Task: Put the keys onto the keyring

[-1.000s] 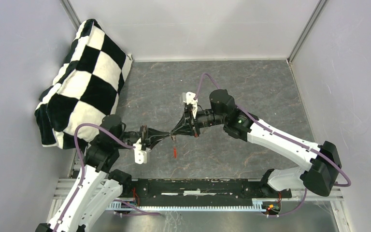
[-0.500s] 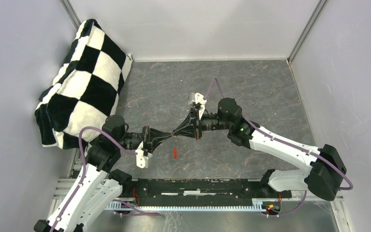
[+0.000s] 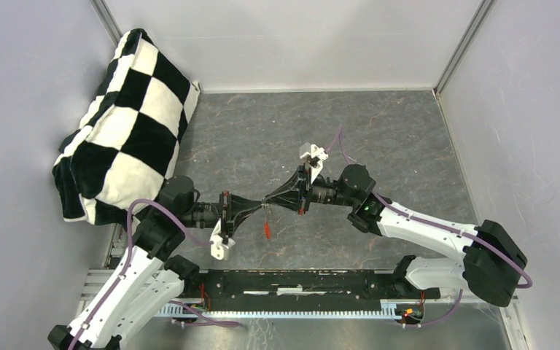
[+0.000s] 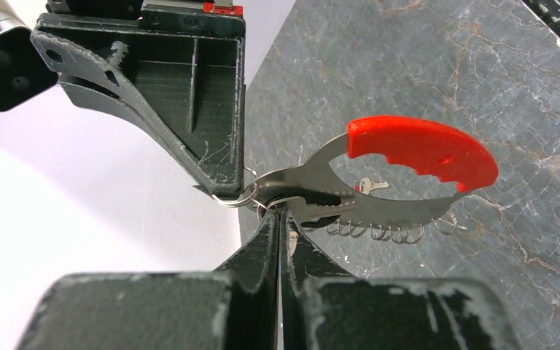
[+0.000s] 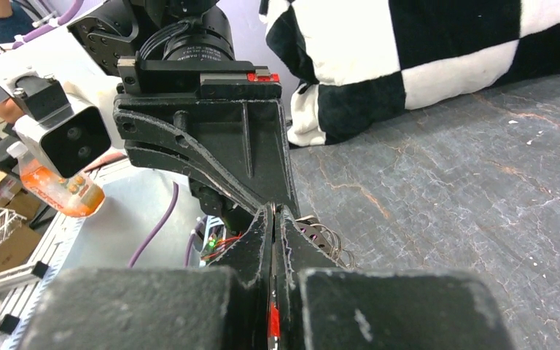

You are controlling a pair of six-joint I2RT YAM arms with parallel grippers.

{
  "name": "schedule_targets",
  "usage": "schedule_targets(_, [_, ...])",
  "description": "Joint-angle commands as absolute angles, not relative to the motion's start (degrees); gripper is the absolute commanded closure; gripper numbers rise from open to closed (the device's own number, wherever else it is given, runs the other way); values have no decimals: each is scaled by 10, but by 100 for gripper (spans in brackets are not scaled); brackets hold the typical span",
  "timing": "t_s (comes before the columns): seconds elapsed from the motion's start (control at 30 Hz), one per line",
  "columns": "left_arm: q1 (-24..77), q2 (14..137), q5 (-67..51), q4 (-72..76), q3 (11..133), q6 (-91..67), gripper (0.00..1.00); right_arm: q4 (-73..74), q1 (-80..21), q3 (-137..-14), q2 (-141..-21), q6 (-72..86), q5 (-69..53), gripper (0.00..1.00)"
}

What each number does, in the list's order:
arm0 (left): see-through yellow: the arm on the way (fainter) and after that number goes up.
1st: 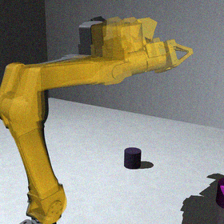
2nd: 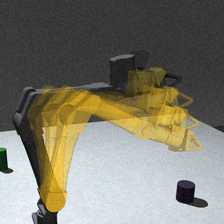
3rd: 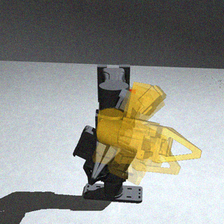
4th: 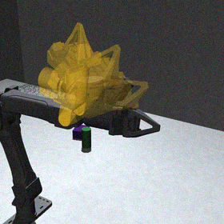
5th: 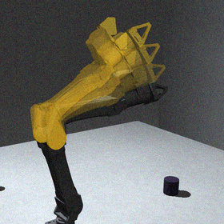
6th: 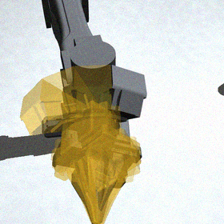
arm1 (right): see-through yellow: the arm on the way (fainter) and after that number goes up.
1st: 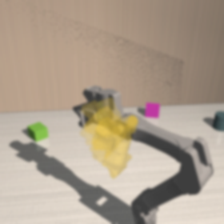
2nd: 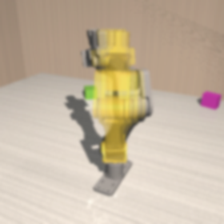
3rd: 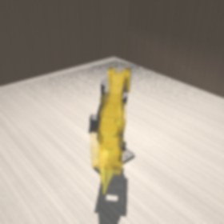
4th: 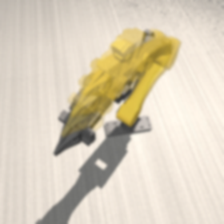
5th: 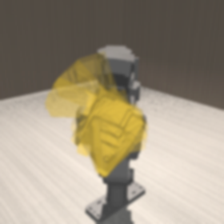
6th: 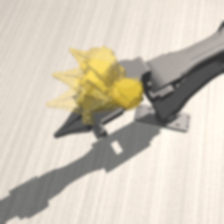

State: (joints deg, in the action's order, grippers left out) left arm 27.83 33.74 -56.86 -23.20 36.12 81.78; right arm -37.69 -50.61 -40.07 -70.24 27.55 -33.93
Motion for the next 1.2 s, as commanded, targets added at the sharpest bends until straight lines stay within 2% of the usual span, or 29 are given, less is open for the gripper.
schedule_targets(0.0, [292,362,-580,-227,383,834,98,-481,-499,-389,-681,295,-275,100])
schedule_targets(0.07, [295,366,-580,-227,389,823,98,-490,-499,-382,-675,292,-261,100])
schedule_targets(0.23, [296,365,-567,-228,406,736,80,-493,-500,-381,-667,272,-254,100])
schedule_targets(0.33, [296,363,-542,-221,423,648,78,-467,-499,-387,-655,235,-258,100])
schedule_targets(0.47, [296,362,-510,-173,440,451,77,-420,-499,-402,-642,183,-282,100])
schedule_targets(0.67, [296,389,-531,-123,469,283,72,-365,-499,-424,-630,119,-328,100])
schedule_targets(0.8, [296,412,-542,-101,478,239,69,-327,-500,-451,-640,101,-368,100])
schedule_targets(1.17, [296,434,-559,-128,490,247,71,-279,-499,-484,-650,75,-393,100])
